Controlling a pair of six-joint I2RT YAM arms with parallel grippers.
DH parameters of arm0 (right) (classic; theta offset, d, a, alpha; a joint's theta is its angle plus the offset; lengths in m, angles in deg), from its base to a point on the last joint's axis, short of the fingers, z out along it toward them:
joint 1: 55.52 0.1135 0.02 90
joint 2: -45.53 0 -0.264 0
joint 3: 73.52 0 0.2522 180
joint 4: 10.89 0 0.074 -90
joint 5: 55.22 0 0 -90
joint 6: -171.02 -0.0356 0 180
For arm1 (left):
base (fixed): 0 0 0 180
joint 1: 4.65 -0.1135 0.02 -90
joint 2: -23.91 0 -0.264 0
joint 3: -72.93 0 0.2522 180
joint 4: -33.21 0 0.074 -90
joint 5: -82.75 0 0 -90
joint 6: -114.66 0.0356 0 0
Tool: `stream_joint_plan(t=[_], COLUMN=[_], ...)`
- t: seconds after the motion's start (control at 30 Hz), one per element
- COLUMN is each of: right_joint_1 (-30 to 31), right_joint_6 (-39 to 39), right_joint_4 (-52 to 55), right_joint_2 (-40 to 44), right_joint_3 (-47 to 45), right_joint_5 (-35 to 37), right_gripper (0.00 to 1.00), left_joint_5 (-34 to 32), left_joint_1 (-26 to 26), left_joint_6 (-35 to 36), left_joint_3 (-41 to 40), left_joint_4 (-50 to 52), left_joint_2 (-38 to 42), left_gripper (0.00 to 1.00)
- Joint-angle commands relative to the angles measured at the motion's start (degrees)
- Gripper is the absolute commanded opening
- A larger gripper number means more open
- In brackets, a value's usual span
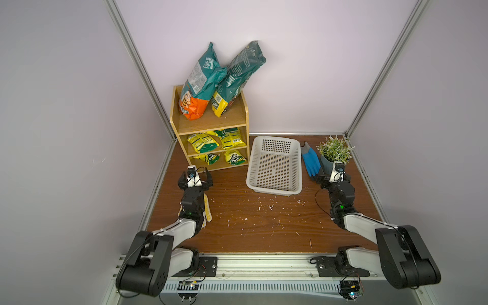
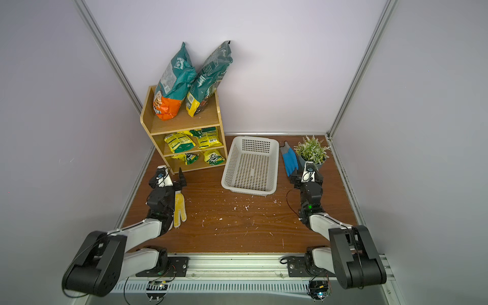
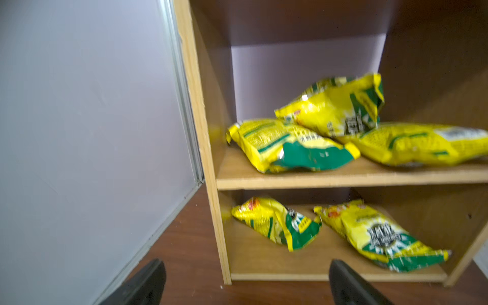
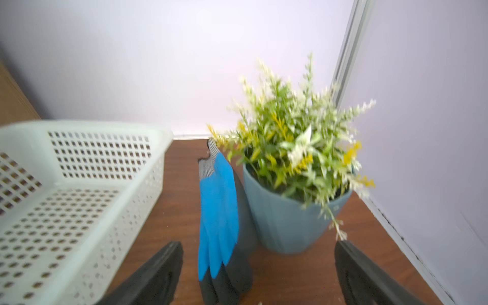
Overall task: Take down the fertilizer bag from the shelf
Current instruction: Move the storage box to the center of the board.
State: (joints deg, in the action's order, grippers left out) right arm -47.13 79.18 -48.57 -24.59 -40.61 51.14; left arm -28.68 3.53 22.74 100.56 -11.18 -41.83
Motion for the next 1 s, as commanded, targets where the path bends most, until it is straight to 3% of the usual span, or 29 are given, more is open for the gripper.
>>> stream_joint_plan(t=[0.0, 0.1, 0.2, 0.3, 0.37, 0.5, 0.63, 0.7, 0.97], right_joint_1=[2.43, 6.47, 12.09, 17.72, 21.33, 30.19, 36.54, 38.20, 41.06], right_joint_6=[-5.82, -6.09, -4.81, -2.52, -1.52, 4.63, 7.44, 7.42, 9.31], right_joint_4=[18.47, 28.45, 38.31, 47.33, 52.80, 62.78, 77.09, 78.68, 78.00], right_joint_2=[4.31, 7.40, 8.78, 7.43, 5.05, -2.43, -13.43, -15.56, -21.25], right_joint_3=[5.47, 9.48, 15.55, 23.32, 29.40, 40.14, 51.15, 52.65, 52.41], right_joint_5=[2.26, 1.96, 1.83, -4.37, -8.74, -12.66, -16.97, -20.00, -15.89], right_gripper=[0.94, 0.91, 0.90, 0.86, 0.83, 0.76, 0.64, 0.63, 0.59], left_joint_5=[-3.87, -1.29, 2.81, 9.51, 14.49, 15.85, 17.85, 18.75, 17.89], left_joint_1=[0.40, 0.38, 0.38, -0.75, -2.38, -2.82, -2.91, -3.12, -4.58], left_joint_6=[-3.90, -7.04, -10.07, -9.05, -8.96, -5.58, -9.69, -10.95, -12.85], left_joint_3=[5.93, 10.02, 11.07, 12.02, 14.49, 18.83, 21.23, 21.16, 18.06], left_joint_4=[22.53, 33.87, 36.40, 35.04, 36.00, 41.39, 42.67, 42.27, 38.30], left_joint_2=[5.78, 10.18, 12.99, 13.34, 10.77, 2.64, -0.96, -0.68, 3.14], left_gripper=[0.99, 0.99, 0.99, 0.99, 0.99, 0.99, 0.99, 0.99, 0.99])
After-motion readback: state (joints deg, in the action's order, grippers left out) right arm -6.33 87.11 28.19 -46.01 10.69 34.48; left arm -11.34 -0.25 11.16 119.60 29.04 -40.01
